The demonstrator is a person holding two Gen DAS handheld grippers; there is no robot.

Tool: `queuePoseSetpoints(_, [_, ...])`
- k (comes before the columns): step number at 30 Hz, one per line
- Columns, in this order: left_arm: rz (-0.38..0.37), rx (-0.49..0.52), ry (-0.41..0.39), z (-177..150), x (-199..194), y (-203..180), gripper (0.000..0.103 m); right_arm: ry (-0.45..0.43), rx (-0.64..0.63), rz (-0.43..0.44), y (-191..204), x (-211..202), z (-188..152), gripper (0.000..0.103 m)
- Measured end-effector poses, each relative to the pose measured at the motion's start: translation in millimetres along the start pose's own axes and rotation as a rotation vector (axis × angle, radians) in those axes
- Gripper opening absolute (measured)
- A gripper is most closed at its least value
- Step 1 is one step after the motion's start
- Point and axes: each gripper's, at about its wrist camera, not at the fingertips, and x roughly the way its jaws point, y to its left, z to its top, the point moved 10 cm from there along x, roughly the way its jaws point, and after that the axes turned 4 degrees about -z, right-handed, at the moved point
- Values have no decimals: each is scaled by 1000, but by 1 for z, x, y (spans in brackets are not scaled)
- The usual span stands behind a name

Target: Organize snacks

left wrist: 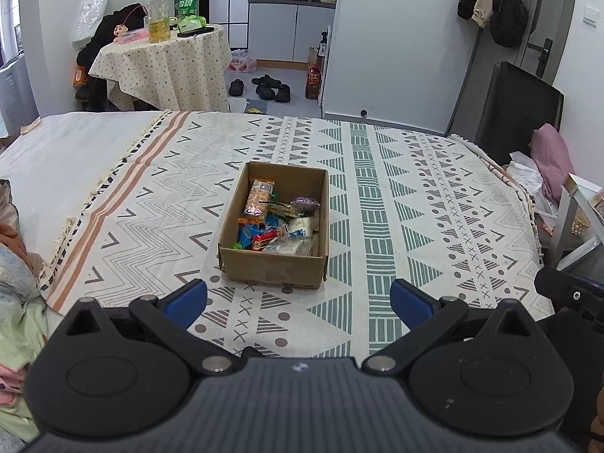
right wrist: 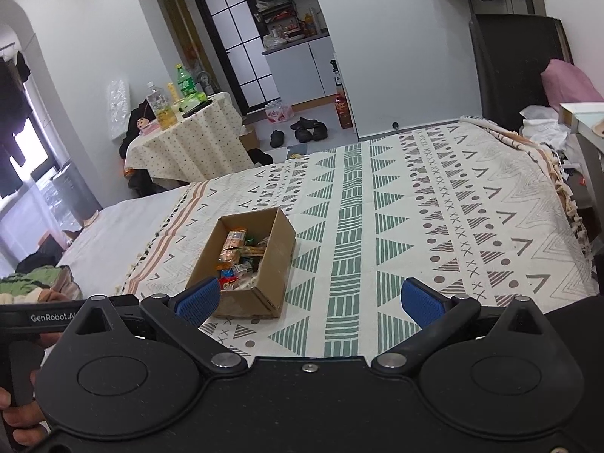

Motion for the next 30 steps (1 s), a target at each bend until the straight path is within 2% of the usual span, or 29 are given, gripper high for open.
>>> queuePoseSetpoints(30, [-9,3,-7,4,-5,-3,103,5,-17,-4,4,1,0,103])
